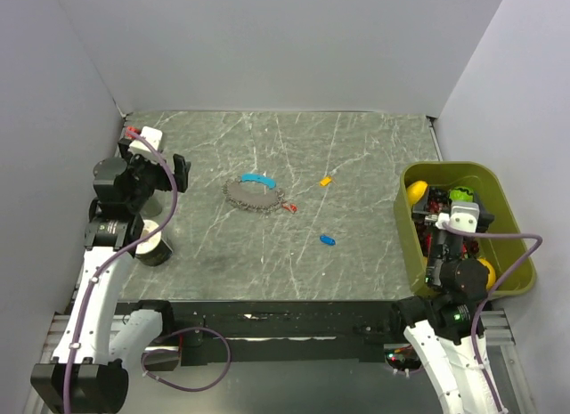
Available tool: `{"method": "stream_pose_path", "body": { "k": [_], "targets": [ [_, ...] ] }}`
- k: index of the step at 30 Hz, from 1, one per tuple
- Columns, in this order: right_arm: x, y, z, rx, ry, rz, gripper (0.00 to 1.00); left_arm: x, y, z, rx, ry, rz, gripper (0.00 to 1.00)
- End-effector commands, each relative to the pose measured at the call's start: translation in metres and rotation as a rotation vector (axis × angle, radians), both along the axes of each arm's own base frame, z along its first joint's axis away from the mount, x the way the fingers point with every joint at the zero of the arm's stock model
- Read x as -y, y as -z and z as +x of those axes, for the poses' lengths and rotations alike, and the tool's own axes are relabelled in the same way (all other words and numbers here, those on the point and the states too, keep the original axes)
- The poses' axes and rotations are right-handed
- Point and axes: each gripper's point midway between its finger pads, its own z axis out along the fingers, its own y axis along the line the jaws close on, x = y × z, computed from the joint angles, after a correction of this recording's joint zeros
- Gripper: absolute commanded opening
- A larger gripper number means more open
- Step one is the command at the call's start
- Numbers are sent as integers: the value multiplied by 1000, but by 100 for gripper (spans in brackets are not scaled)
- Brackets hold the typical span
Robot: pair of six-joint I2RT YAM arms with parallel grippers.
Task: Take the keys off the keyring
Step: Reset both arms
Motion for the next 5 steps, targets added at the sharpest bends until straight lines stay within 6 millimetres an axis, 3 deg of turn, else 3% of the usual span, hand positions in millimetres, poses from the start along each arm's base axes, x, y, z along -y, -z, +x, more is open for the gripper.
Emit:
{"method": "stream_pose_path", "body": {
  "k": [1, 5],
  "targets": [
    [11, -17, -8, 88, 53, 57, 100, 5, -20, -3, 65, 32, -31, 96],
    [12, -19, -9, 95, 55, 58, 100, 9, -20, -3, 61, 53, -39, 96]
  ]
}}
